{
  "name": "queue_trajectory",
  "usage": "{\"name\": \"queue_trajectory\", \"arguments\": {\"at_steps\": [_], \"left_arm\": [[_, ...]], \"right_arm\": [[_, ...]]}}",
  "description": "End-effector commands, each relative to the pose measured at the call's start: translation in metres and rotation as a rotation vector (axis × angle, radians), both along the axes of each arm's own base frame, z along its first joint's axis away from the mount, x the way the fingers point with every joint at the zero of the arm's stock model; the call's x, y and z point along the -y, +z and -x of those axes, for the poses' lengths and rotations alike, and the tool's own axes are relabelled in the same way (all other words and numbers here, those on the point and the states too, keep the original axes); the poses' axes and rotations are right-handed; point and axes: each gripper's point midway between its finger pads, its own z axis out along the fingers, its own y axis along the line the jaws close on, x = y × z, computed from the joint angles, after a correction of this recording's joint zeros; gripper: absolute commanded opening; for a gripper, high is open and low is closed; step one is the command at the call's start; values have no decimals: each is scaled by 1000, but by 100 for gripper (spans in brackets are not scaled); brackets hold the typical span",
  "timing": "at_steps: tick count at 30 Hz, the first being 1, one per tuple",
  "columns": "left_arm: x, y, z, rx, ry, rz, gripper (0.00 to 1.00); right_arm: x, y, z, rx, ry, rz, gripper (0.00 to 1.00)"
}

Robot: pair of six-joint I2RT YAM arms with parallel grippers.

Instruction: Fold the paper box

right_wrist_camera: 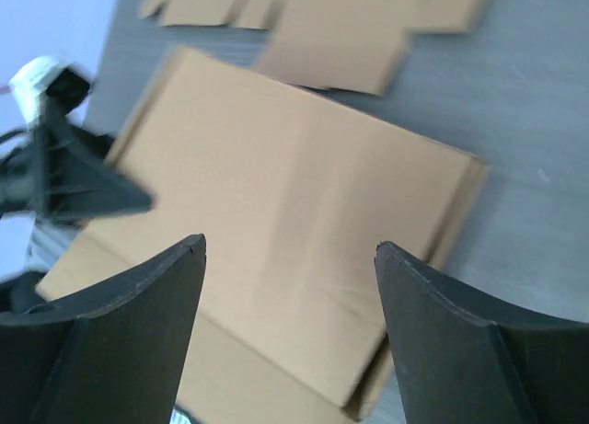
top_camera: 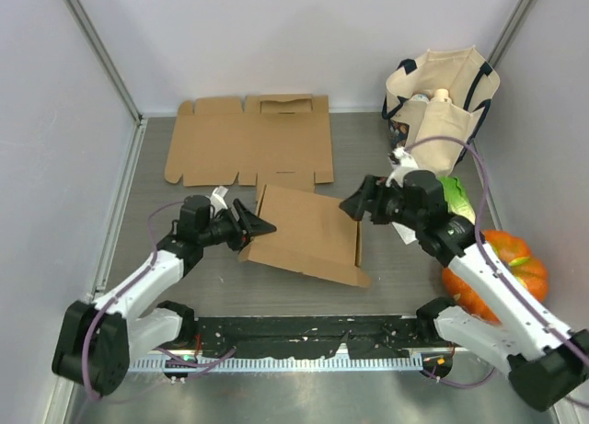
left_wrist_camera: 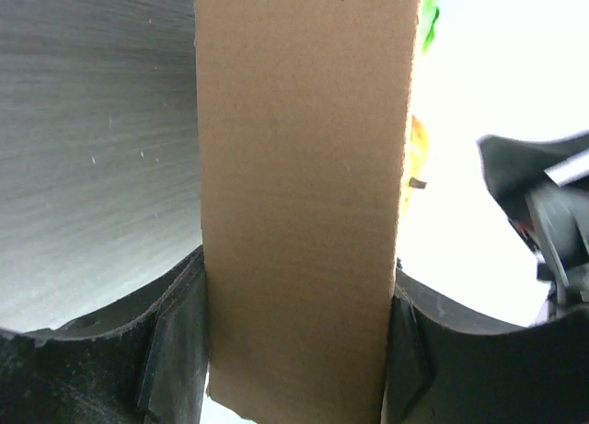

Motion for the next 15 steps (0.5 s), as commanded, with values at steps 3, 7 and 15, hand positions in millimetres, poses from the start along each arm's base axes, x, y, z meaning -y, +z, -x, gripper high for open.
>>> {"name": "queue_trajectory", "arguments": {"at_steps": [3,7,15], "left_arm": [[-16,35,14,-105,134,41,54],[-25,27,33,-243,214,60,55],[-41,12,73,-504,351,86,55]], "right_arm": [[-80,50,66,386,365,417,82],[-126,51,123,627,593,658,84],[-150,38,146,886,647,952,86]]}}
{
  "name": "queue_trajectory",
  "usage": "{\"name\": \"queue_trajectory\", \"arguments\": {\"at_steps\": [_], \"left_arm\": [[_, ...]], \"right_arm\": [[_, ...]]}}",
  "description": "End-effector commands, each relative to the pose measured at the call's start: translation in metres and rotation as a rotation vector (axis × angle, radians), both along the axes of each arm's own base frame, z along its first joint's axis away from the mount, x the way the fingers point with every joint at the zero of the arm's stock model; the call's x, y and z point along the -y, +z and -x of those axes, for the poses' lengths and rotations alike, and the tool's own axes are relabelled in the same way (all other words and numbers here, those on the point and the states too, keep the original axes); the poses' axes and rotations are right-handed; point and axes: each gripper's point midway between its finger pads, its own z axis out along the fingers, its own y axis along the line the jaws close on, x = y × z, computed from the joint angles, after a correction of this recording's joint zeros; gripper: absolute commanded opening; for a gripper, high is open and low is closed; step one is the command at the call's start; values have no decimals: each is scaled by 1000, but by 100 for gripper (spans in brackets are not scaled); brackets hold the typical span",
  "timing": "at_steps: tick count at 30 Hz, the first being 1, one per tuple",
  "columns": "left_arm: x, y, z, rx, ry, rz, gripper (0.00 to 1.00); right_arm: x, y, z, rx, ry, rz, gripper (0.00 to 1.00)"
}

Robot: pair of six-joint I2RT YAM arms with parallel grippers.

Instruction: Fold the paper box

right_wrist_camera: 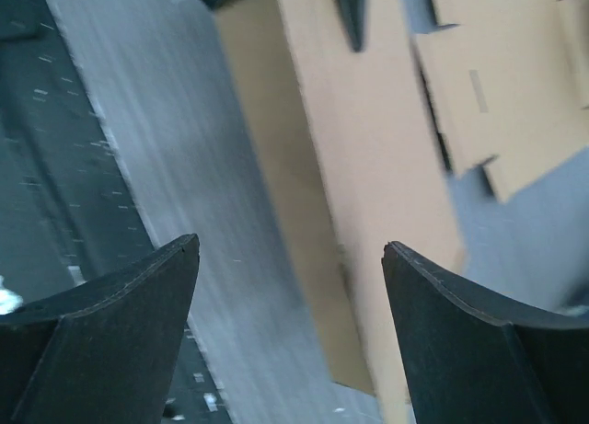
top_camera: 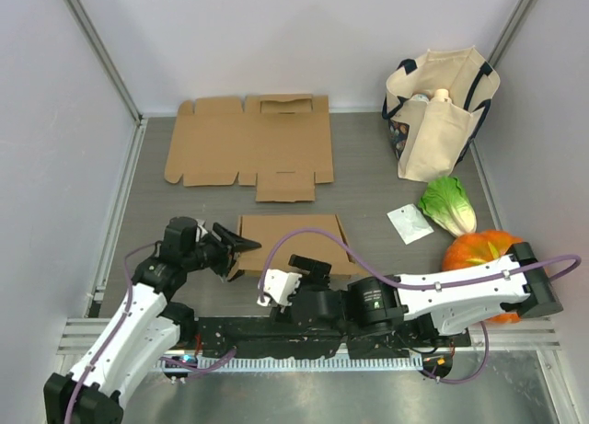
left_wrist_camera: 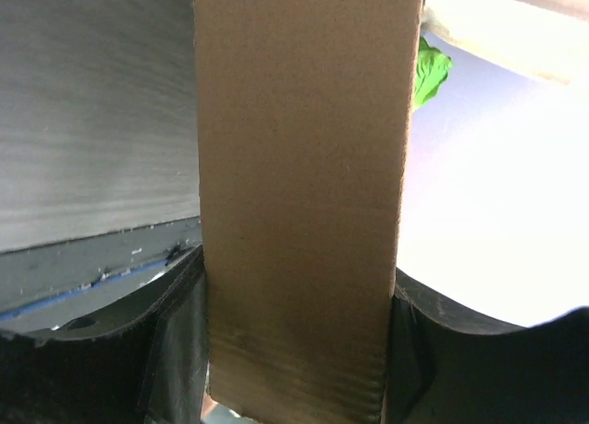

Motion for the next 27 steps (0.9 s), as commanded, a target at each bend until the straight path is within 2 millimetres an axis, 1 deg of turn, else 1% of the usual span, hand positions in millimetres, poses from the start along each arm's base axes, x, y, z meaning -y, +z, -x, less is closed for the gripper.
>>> {"name": "queue_trajectory", "arguments": {"at_steps": [1,2,3,4,5,6,8,9,11,13,15,18,19,21,22,24,25,26,27], "left_arm": [[-11,7,20,-123,119,51,55],[-12,11,20,-115,133,64,55],[-12,12,23,-121,134,79,55],[-12,12,26,-149,144,92,54],[-12,12,28,-152,142,94,53],[-12,12,30,-154,139,90,53],[-13,10,32,-167,134,83,53],[-12,11,33,-167,128,84,53],[-11,11,35,-170,118,85,53],[-12,12,35,-170,119,85,53],[-11,12,35,-173,119,88,53],[-11,14,35,-174,110,86,54],[-10,16,35,-171,108,87,53],[-10,17,36,-175,101,84,54],[-10,18,36,-169,102,85,54],[-9,18,37,-175,97,89,54],[-9,19,37,-170,96,93,54],[-9,20,38,-172,95,95,54],[-9,21,37,-169,97,98,54]], "right_arm": [[12,29,-29,295,-74,45,86],[11,23,-29,322,-70,68,87],[7,25,-28,334,-67,49,87],[5,24,-28,363,-45,72,87],[1,18,-24,355,-7,74,87],[-4,18,-21,345,12,51,87],[-9,8,-15,321,68,49,88],[-16,10,-11,312,92,7,88],[-17,3,-17,340,101,28,91],[-20,-3,-24,350,94,53,91],[-27,-7,-22,343,129,51,91],[-34,-13,-25,340,150,39,92],[-37,-20,-28,342,155,53,92],[-40,-23,-31,360,163,77,92],[-46,-23,-32,368,162,68,92],[-52,-21,-36,387,163,65,92],[-54,-24,-37,386,173,65,92],[-55,-28,-42,389,168,80,92],[-57,-28,-44,395,161,70,92]]}}
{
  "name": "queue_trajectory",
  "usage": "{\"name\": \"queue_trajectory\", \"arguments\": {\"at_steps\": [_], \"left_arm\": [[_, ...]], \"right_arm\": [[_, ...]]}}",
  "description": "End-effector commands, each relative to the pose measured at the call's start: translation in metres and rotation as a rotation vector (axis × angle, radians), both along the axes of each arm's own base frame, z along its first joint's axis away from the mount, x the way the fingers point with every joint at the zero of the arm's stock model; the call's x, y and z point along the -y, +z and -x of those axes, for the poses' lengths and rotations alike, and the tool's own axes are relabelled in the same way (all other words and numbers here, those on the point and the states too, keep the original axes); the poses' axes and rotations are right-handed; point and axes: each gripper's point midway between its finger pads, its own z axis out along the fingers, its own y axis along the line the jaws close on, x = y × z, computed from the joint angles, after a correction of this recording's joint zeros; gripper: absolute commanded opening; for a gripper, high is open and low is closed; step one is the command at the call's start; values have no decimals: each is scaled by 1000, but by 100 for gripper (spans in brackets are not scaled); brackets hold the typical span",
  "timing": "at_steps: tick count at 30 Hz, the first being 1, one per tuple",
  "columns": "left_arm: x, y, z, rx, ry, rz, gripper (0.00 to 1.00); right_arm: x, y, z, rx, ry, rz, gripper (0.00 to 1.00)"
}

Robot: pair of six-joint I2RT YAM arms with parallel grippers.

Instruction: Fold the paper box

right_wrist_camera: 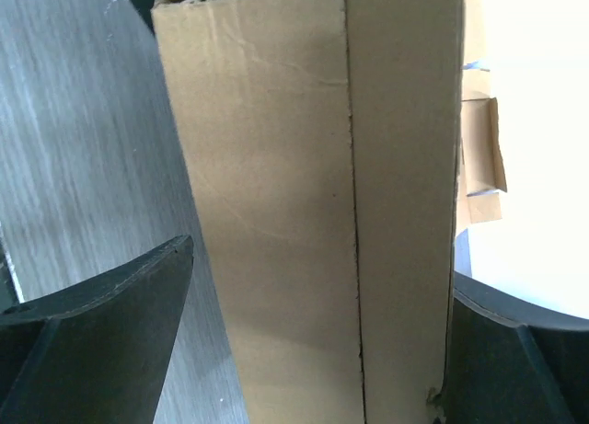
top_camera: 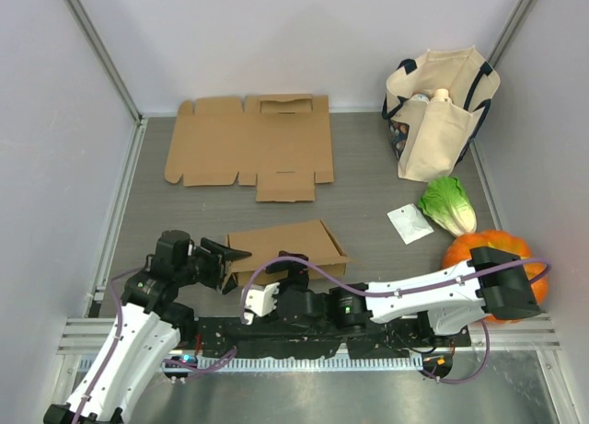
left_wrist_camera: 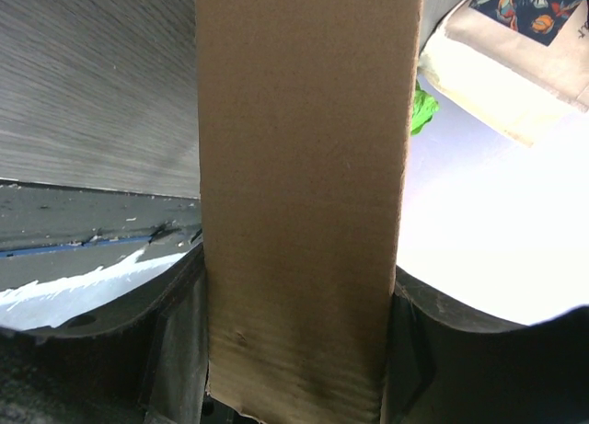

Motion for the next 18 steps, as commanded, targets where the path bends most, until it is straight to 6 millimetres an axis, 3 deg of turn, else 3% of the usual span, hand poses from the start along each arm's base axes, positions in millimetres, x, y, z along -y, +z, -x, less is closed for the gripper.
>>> {"name": "queue_trajectory", "arguments": {"at_steps": [1,5,6,11,13,14,16,17,18], "left_arm": [[10,33,3,63,-56,80,54],[11,35,4,73,-58,83,59],[10,36,4,79,-56,82,67],[6,47,-2,177,-55,49,84],[4,57,-10,265,-52,23,96],[1,57,-10,323,-79,-30,100],[-8,72,-17,431,-74,-113,100],[-14,70,-15,481,-110,-192,100],[-18,82,-15,536,-111,-225,100]], "right_arm": [[-24,9,-7,34,37,-75,92],[-30,15,-15,95,20,-106,90],[-30,16,-15,99,20,-104,89],[-26,19,-15,100,27,-85,74],[-23,29,-14,91,20,-87,69],[-17,24,-13,67,11,-57,68],[-14,36,-11,35,8,-80,64],[-5,27,-9,5,5,-25,64],[-2,29,-8,-11,-4,-23,63]]}}
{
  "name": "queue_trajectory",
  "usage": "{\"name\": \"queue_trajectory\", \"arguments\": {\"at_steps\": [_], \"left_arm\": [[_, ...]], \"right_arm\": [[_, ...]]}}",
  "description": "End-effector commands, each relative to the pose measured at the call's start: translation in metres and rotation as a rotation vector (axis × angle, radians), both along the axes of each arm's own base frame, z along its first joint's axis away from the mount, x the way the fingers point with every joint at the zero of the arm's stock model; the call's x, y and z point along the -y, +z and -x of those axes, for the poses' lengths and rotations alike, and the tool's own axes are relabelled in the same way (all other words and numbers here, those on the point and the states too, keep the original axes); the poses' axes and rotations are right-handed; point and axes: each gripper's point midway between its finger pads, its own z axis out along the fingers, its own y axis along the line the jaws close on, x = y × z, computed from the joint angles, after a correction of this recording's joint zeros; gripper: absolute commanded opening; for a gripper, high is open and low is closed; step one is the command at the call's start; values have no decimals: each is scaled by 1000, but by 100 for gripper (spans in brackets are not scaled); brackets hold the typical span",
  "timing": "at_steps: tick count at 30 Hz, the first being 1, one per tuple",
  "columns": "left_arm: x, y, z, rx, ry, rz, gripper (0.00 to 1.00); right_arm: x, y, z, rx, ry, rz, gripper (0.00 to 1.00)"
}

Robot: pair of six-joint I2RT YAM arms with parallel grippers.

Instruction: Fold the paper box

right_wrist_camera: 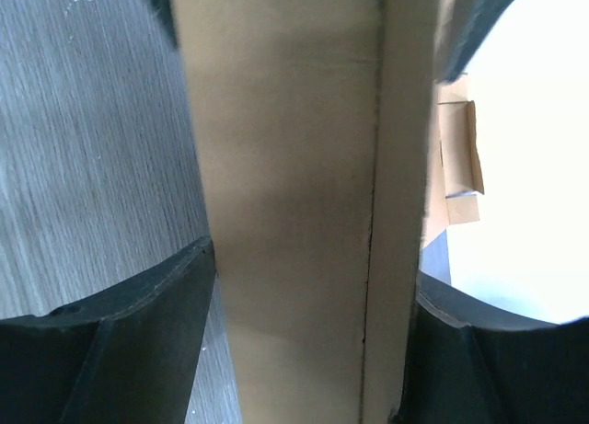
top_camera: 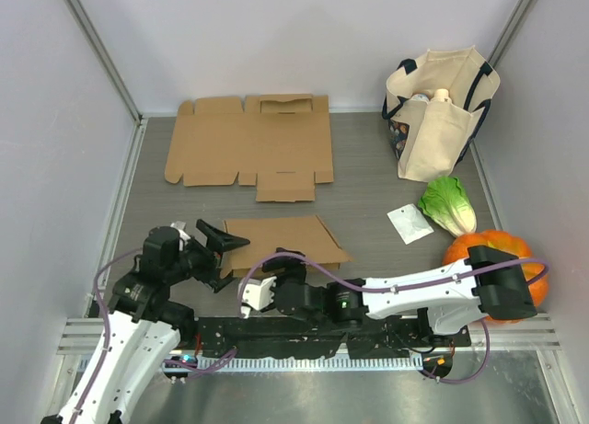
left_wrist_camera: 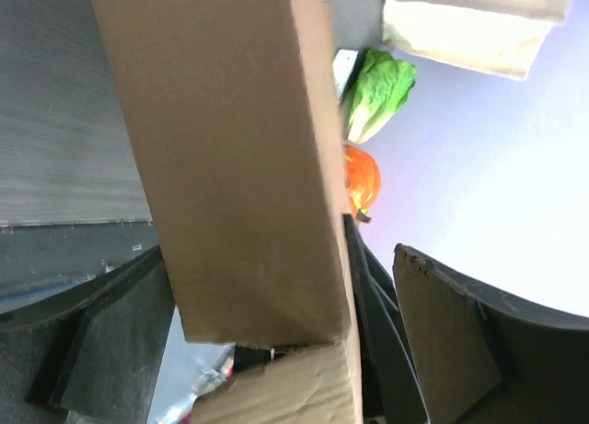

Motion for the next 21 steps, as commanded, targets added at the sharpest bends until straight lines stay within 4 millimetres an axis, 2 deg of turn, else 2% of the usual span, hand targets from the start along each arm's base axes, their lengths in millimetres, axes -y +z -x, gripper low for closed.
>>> {"name": "queue_trajectory", "arguments": {"at_steps": [1,2,3,4,6,8,9,10,13,14,15,17,18,19,21], "left_arm": [[-18,47,-10,354,-53,-199,100],[-27,41,-9,351,-37,-261,100],[-33,43,-7,394,-49,-308,100],[-36,41,-4,405,-52,-332,100],[-42,40,2,446,-57,-364,100],[-48,42,3,480,-40,-391,99],[-50,45,5,513,-42,-406,96],[-52,51,8,556,-40,-408,93],[-59,76,15,704,-26,-440,84],[-62,88,18,753,-18,-451,83],[-65,93,19,791,-14,-472,80],[-69,111,22,893,-18,-512,79],[-68,115,21,922,-25,-525,79],[-67,123,19,971,-39,-539,78],[-60,125,7,968,-72,-549,81]], "right_arm": [[9,33,6,-101,-14,-53,62],[16,28,6,-121,-21,-13,62],[17,28,8,-159,-31,-29,62],[15,34,9,-192,-19,-44,62],[22,31,9,-242,-41,-21,61],[23,40,7,-286,-44,-49,60],[23,43,6,-321,-47,-73,60],[21,47,11,-364,-20,-76,60],[25,57,7,-431,-51,-59,59],[24,53,10,-467,-45,-40,59],[21,65,8,-486,-49,-60,57],[24,58,14,-565,-42,-20,56],[25,52,8,-592,-65,4,56],[28,54,7,-621,-74,24,55],[24,47,6,-690,-69,50,56]]}}
